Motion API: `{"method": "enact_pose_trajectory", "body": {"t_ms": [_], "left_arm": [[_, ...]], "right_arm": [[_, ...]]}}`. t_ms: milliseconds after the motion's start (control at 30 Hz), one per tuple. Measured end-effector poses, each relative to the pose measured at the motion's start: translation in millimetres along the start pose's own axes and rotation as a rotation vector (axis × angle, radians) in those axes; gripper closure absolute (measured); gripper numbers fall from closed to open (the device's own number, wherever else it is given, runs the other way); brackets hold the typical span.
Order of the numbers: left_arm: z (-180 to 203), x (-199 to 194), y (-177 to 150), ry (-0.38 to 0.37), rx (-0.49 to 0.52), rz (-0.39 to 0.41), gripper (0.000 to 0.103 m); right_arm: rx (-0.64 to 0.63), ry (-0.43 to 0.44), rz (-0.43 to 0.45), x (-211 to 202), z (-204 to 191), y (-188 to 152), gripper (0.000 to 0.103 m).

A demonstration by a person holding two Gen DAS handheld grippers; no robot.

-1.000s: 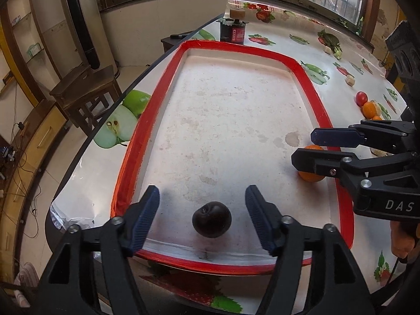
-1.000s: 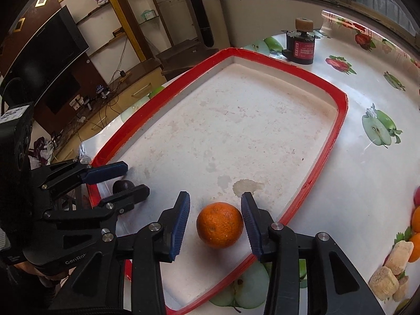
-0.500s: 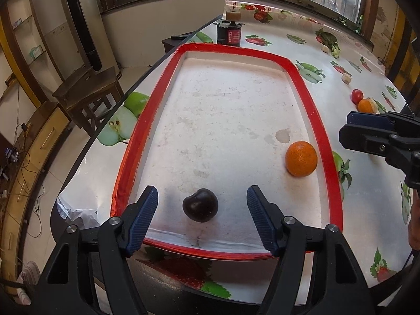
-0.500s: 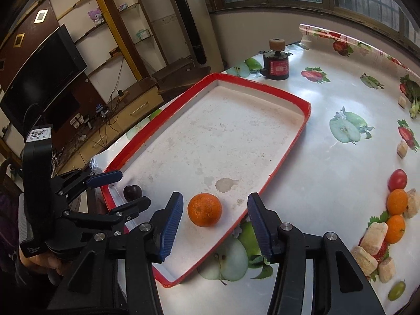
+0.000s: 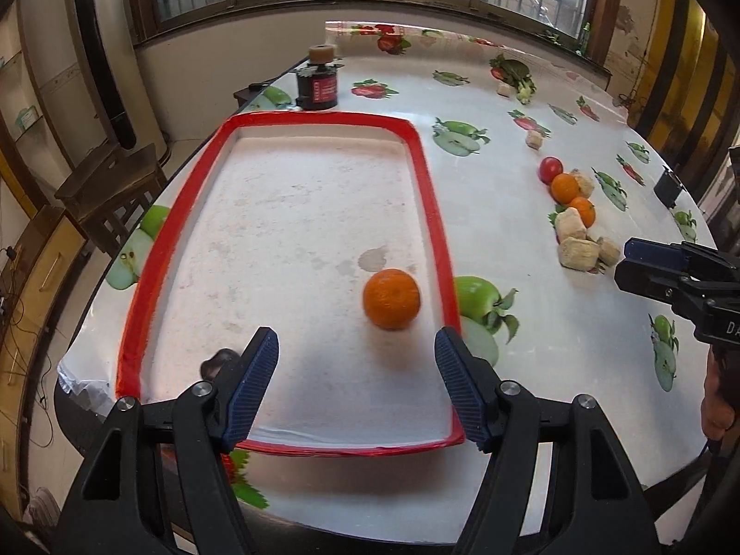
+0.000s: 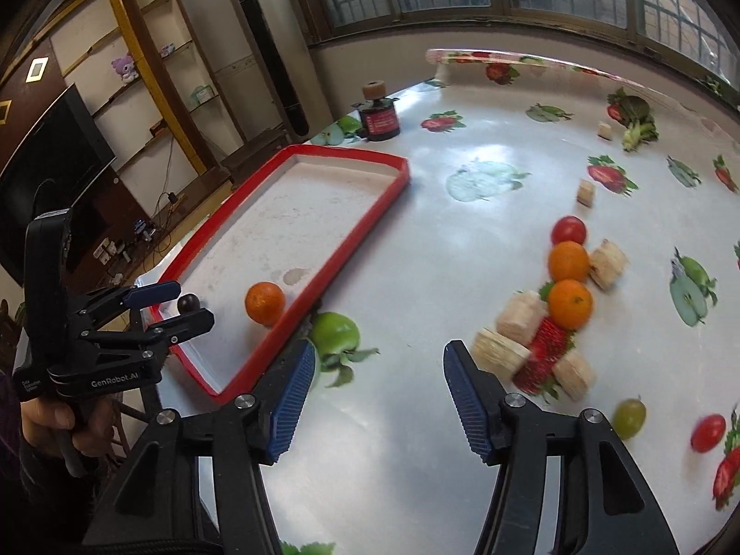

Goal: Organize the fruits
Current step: 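Grasp the red tomato with the right gripper while the left grasps a beige cube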

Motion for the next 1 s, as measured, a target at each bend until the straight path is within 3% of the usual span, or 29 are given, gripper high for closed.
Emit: {"method": "enact_pose_trajectory", "body": {"t_ms": [267,767,1000], "left_arm": [[45,-3,5,-0.044,0.069,0.002,0.033],[129,7,2,-0.150,0.178,-0.033,0.033],[147,12,7,-0.175,0.198,-0.045,0.033]], "right_arm": [[0.134,-0.061,0.018,-27,64,-35,0.043],[0.294,-0.150,0.061,-63,139,-81,0.043],[0.368,-0.191,0.075,-75,173,-96,0.042]]}}
Point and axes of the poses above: each gripper's, at about its wrist camera, not at the fingertips, and x roughly the way its jaws point, z to its right, y to its top, the point moved 7 cm from there along x, roughly the way its jaws point, and after that the axes turned 8 degrees about -z, right-handed, at the moved point
